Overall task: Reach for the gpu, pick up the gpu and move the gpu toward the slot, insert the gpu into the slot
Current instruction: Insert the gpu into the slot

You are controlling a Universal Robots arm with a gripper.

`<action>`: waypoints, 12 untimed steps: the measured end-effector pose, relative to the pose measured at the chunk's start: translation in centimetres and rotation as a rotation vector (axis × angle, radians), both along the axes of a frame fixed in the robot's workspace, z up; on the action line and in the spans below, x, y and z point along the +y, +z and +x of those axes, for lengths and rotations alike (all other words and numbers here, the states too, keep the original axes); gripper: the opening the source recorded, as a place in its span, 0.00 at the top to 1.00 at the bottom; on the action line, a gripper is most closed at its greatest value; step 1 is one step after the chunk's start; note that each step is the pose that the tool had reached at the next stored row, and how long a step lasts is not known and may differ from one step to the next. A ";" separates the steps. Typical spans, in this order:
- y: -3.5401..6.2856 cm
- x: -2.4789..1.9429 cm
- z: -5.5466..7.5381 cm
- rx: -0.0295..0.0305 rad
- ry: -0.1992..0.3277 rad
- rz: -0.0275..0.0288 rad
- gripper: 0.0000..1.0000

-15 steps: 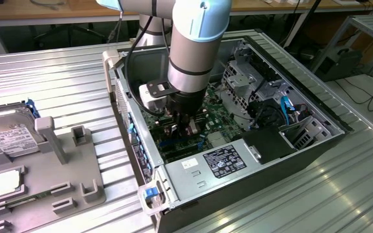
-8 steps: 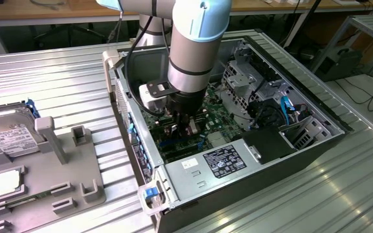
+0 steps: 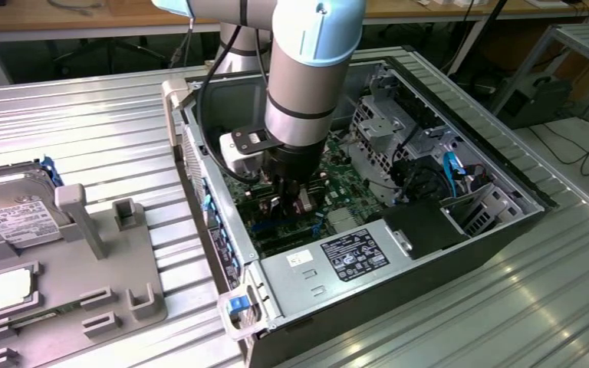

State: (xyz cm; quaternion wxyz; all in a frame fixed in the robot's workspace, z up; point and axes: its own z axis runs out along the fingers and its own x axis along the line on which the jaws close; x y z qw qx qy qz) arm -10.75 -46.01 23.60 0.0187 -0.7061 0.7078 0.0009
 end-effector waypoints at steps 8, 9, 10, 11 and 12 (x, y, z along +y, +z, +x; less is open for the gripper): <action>0.00 0.00 0.0 0.0000 0.000 0.0000 0.72; 0.00 0.00 0.0 0.0000 0.000 0.0000 0.72; 0.00 0.00 0.0 0.0000 0.000 0.0000 0.72; 0.00 0.00 0.0 0.0000 0.000 -0.0001 0.72; 0.00 0.00 0.0 0.0000 0.000 0.0000 0.72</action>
